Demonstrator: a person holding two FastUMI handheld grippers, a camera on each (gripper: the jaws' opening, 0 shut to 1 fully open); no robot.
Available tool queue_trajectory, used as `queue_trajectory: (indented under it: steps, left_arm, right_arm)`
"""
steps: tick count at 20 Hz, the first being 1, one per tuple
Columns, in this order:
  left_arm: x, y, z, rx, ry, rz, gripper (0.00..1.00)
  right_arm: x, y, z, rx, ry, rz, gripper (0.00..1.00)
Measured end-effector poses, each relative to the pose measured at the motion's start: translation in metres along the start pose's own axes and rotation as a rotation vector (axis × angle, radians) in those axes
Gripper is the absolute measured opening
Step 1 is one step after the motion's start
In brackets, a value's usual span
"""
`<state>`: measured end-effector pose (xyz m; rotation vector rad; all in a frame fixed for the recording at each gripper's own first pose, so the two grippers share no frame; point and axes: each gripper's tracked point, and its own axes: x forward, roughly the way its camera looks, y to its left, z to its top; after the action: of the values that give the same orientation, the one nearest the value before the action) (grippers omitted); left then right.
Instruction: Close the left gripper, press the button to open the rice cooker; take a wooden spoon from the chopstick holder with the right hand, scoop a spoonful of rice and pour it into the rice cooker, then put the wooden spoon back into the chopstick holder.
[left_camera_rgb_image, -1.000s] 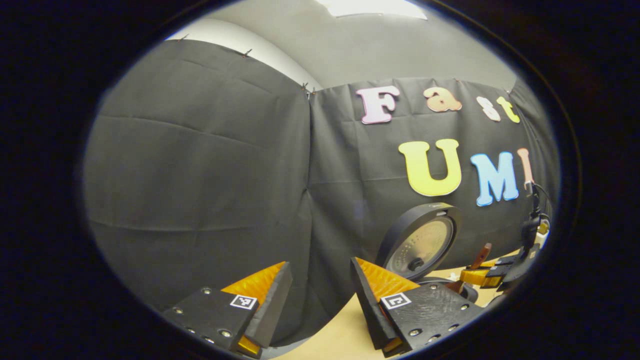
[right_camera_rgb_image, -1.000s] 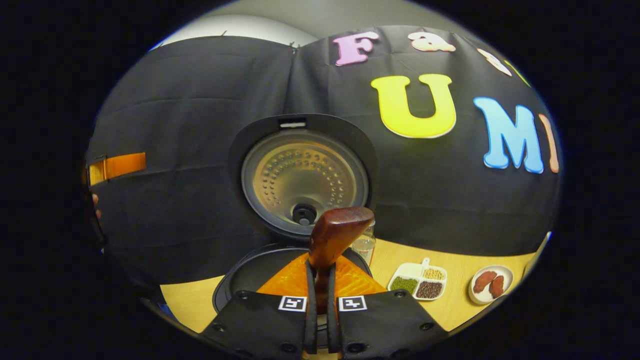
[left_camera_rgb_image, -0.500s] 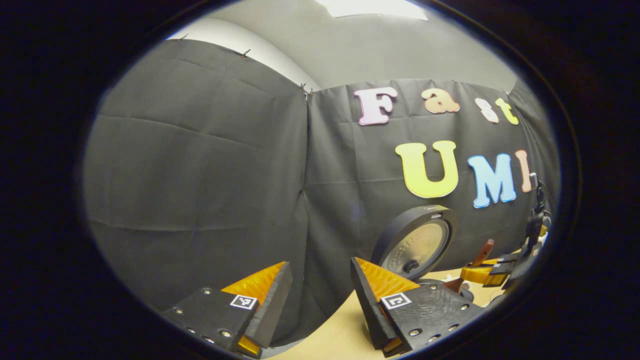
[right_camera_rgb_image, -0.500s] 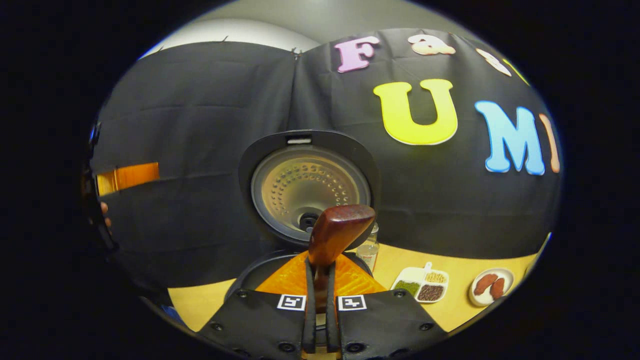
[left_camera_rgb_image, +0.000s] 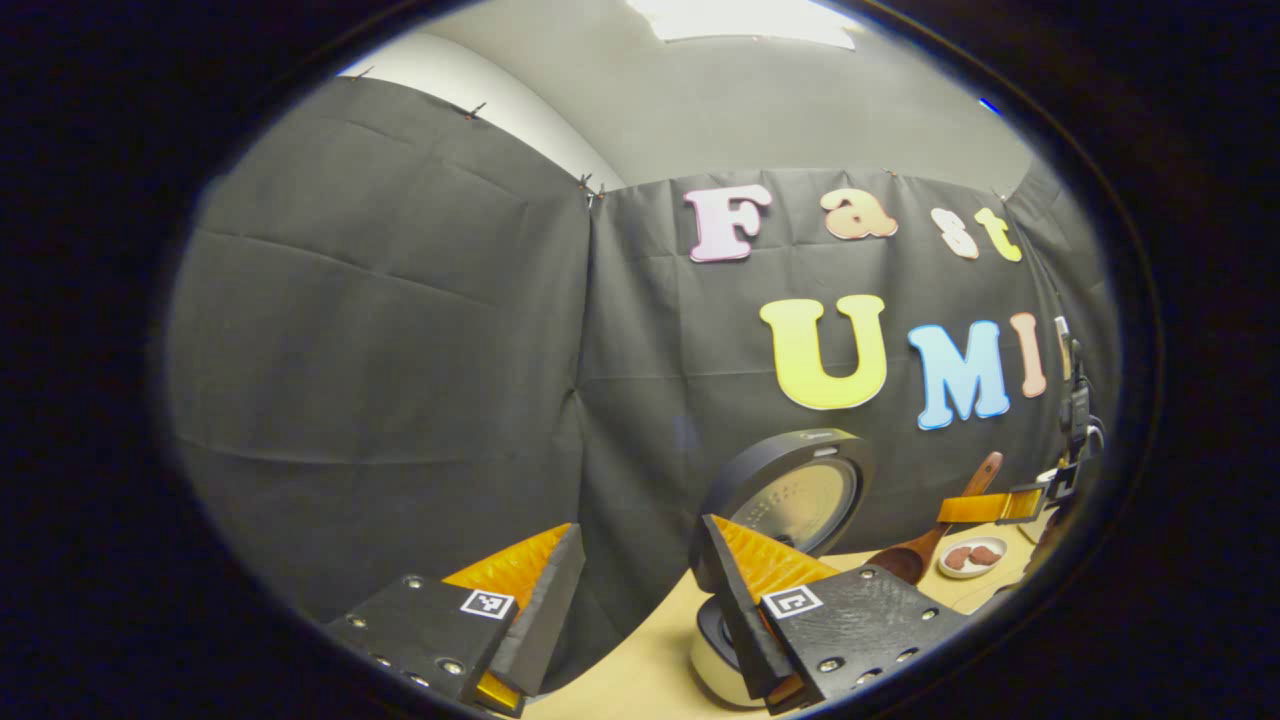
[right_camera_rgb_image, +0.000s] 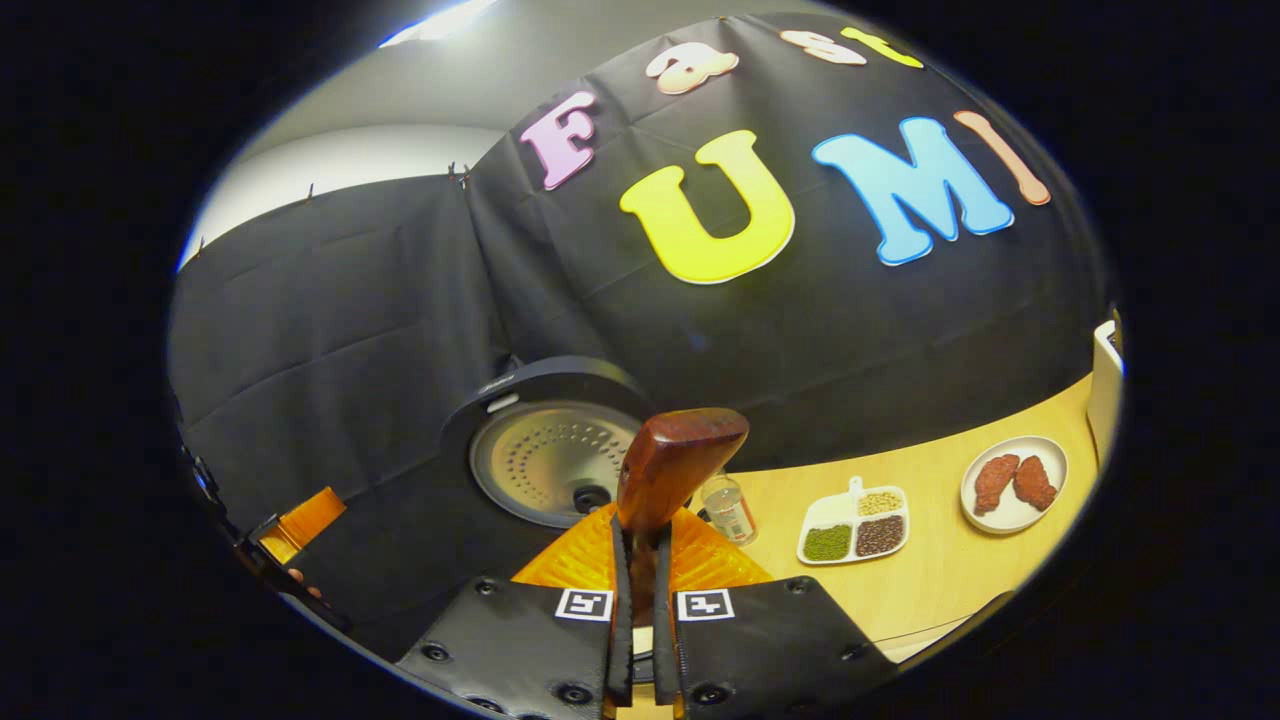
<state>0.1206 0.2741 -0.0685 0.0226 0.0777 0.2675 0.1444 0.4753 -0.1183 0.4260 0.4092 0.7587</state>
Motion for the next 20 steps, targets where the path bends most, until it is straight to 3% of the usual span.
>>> queue_trajectory:
  steps: [11, 13, 20]
  left_arm:
    - [-0.007, -0.101, 0.021, -0.038, -0.033, -0.147, 0.74]
    - [-0.011, -0.119, 0.025, -0.041, -0.038, -0.173, 0.75]
    - [-0.026, -0.171, 0.039, -0.053, -0.054, -0.243, 0.74]
  right_arm:
    - [-0.114, -0.116, 0.051, 0.096, -0.122, -0.24, 0.09]
    - [-0.138, -0.137, 0.056, 0.11, -0.142, -0.289, 0.06]
    - [-0.214, -0.196, 0.063, 0.116, -0.173, -0.437, 0.09]
